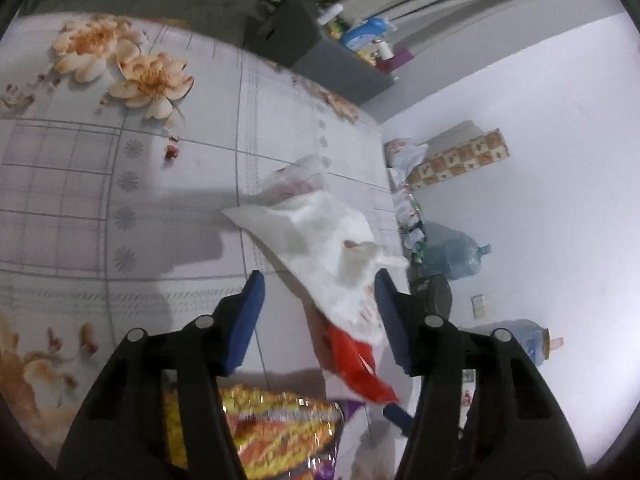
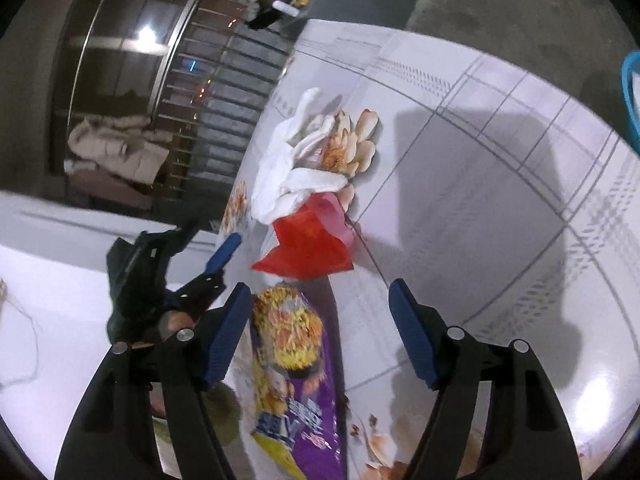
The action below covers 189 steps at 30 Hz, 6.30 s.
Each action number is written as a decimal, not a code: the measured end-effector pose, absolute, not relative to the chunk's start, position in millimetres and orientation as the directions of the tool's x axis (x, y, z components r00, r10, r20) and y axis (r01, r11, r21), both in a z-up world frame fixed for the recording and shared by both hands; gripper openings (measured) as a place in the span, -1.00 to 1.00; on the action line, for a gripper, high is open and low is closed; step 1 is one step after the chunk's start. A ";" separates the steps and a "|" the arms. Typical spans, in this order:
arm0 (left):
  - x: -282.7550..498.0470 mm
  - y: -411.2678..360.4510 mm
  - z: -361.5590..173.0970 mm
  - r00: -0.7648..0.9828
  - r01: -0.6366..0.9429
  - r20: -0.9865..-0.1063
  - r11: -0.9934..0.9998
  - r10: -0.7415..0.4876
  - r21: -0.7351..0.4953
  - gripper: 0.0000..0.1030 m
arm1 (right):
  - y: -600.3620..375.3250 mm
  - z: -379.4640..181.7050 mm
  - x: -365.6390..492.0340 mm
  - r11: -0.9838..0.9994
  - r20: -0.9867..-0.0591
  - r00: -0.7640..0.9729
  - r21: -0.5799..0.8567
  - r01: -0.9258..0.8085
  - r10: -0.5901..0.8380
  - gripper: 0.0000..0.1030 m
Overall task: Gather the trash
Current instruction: 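Grasp the white tissue with the left tool while the right tool grasps the red bag, then lift the white tissue and red bag and carry both toward the wastebasket, then open both tools over the blue wastebasket to drop tissue and red bag, then move both tools back toward the table, then grasp the purple-yellow snack bag with the left tool while the right tool grasps the clear wrapper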
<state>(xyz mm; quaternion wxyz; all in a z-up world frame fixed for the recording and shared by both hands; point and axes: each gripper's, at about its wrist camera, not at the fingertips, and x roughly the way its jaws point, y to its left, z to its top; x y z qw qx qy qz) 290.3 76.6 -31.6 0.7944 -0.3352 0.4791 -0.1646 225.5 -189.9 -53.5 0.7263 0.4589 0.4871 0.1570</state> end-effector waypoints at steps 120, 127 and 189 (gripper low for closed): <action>263.0 -327.5 9.9 0.302 0.729 -0.845 0.678 -0.441 -0.093 0.03 | -612.3 -264.4 98.2 0.091 -0.808 0.585 0.589 0.803 0.069 -0.15; 259.7 -245.6 28.1 0.385 0.643 -0.818 0.760 -0.428 -0.096 0.04 | -609.9 -239.7 75.3 0.135 -0.803 0.596 0.591 0.795 0.006 0.01; 86.5 163.3 -25.9 0.622 0.058 -0.693 0.905 -0.363 -0.422 -0.25 | -70.3 -37.0 318.1 0.914 -0.849 0.512 -0.099 -0.394 0.129 -0.93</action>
